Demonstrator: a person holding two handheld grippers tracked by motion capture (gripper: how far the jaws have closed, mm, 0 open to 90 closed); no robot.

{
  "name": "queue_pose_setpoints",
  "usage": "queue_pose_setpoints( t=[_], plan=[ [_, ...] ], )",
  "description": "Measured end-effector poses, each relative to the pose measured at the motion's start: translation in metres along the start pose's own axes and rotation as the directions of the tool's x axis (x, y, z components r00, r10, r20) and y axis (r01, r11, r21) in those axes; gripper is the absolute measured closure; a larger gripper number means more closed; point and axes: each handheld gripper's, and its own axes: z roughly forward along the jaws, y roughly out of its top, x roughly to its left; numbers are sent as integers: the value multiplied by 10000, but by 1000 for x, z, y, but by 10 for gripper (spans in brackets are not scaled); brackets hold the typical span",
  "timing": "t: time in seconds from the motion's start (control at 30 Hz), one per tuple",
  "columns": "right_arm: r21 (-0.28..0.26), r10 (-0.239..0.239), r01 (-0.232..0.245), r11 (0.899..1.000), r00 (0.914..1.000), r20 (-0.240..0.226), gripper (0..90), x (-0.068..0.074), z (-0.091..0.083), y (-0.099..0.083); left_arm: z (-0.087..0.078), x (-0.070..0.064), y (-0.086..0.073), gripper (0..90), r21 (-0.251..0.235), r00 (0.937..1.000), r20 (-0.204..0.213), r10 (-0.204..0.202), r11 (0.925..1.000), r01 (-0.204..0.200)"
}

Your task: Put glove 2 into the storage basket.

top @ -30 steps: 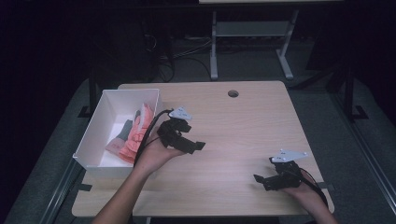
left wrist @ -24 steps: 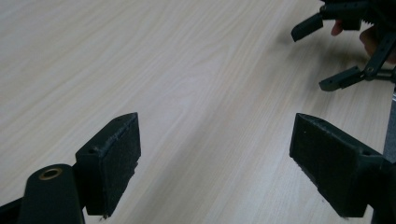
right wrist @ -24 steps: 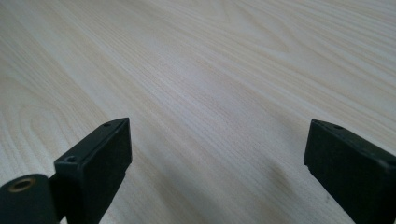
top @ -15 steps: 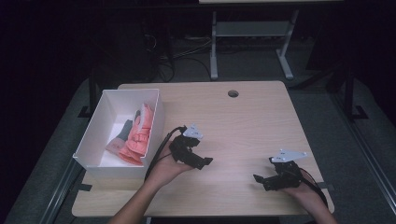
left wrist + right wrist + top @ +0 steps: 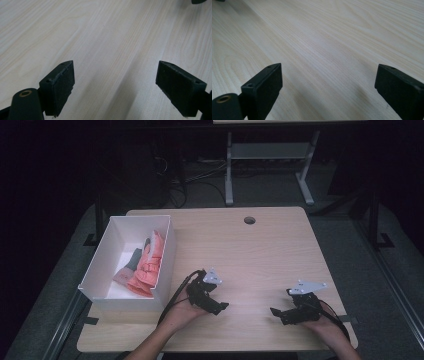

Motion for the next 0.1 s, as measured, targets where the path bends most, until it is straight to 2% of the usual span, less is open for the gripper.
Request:
queue_pose_setpoints(
  t=[0.1],
  plan=[
    [32,-35,35,10000,10000,-25,73,1,0,0,3,0,-3,147,70,9998,-106,183,9998,-183]
  ],
)
